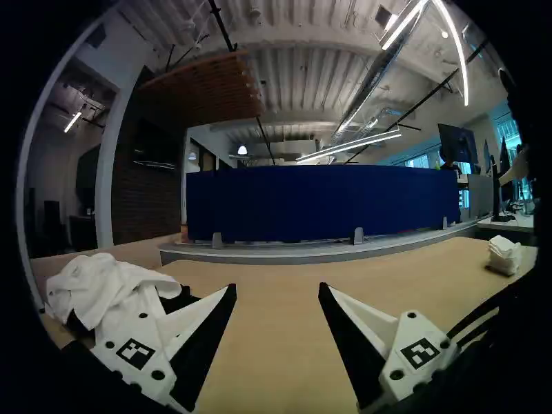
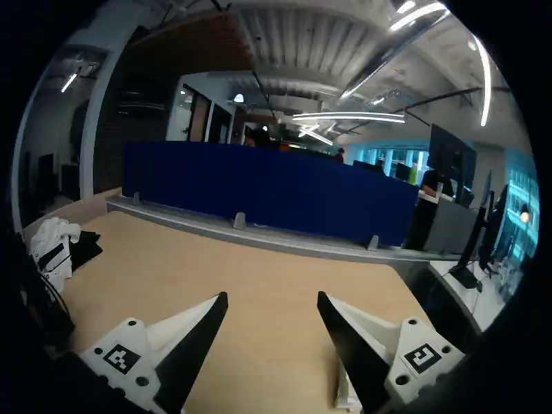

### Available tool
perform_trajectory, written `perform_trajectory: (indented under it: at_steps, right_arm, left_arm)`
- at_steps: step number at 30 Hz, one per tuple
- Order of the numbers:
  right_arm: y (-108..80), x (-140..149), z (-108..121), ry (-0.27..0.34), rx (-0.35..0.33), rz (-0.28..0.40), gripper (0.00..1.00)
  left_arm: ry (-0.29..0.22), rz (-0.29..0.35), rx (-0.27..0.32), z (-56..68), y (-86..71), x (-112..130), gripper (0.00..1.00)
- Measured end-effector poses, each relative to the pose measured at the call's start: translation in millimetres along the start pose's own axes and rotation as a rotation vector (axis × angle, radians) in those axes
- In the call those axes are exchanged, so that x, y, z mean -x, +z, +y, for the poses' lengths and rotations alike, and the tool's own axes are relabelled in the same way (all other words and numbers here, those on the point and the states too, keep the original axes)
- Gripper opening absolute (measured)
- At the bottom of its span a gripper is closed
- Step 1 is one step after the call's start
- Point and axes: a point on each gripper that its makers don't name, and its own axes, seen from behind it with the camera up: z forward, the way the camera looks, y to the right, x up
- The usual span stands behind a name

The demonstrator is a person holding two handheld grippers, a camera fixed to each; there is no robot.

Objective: Fold towel

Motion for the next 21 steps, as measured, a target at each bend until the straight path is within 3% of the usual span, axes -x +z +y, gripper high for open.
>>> perform_trajectory:
  at_steps: [14,21]
  right_arm:
    - [0.8,0,12,0.011,0.014,0.008,1.0]
    - [-7.5,-7,27,0.049,0.023,0.036,1.0]
  left_arm:
    - [-0.022,-0.038,0.003,1.6,1.1,16,0.88]
    - [-0.021,-0.039,0.003,2.5,0.6,15,0.88]
